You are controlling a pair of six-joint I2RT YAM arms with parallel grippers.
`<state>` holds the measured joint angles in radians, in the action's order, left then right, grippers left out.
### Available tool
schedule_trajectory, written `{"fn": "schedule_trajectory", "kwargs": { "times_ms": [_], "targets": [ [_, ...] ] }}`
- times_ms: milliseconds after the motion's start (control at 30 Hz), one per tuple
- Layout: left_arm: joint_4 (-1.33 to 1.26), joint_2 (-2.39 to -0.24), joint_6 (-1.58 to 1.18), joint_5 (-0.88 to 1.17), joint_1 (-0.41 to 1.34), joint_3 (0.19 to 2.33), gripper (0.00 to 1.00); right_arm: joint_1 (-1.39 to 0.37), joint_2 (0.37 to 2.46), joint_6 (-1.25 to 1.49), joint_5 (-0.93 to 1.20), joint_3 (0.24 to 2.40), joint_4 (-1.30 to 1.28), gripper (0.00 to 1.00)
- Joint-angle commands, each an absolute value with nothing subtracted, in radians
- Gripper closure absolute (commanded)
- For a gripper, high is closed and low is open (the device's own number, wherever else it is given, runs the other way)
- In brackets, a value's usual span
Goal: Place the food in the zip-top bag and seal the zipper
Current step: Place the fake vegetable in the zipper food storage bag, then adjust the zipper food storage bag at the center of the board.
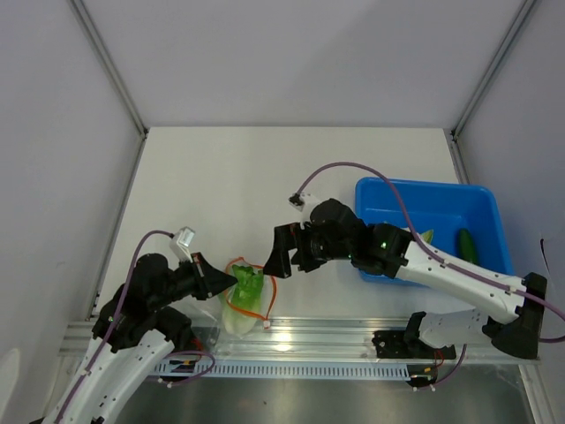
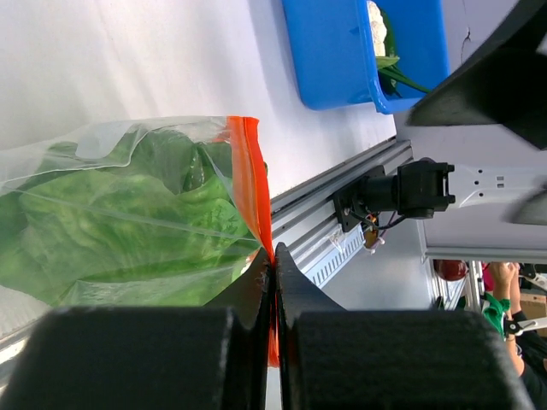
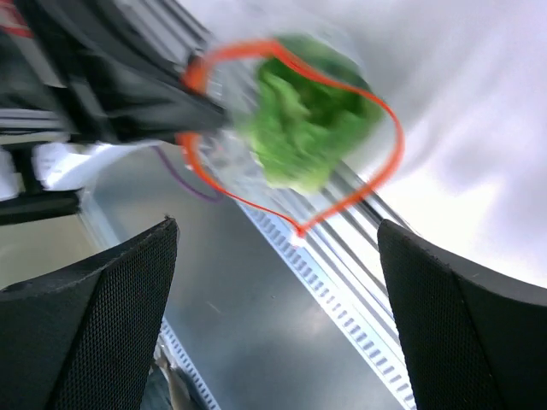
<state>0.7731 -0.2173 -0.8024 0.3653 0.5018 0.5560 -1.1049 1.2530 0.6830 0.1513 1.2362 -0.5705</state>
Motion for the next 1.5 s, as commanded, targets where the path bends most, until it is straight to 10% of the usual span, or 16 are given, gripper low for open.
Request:
{"fn": "schedule_trajectory", "kwargs": {
  "times_ms": [0, 133, 300, 1167, 1367, 1467],
  "targets": [
    [0.729, -0.232, -0.795, 0.380, 0.506, 0.591, 1.00, -1.091, 1.218, 0.730, 0.092, 1.086, -0.595, 0.01],
    [0.719, -0.235, -0.801, 0.391, 0.506, 0.591, 0.99, -1.028, 1.190, 0.716, 0.141, 0.916, -0.386, 0.03],
    [0.732, -0.235, -0.793, 0.393, 0.506, 0.603, 0.99, -0.973, 1.216, 0.640, 0.222, 0.775, -0.108, 0.30],
    [0.718, -0.225, -0.816, 0.413, 0.506, 0.598, 0.99, -0.982, 1.588, 0.637, 0.413, 0.772, 0.290, 0.48],
    [0.733, -0.219, -0.813, 0.408, 0.506, 0.607, 0.99, -0.992, 1.629, 0.630, 0.405, 0.805, 0.293, 0.90],
    [0.745, -0.218, -0.804, 0.402, 0.506, 0.617, 1.00, -1.005, 1.574, 0.614, 0.373, 0.805, 0.256, 0.89]
  ]
}}
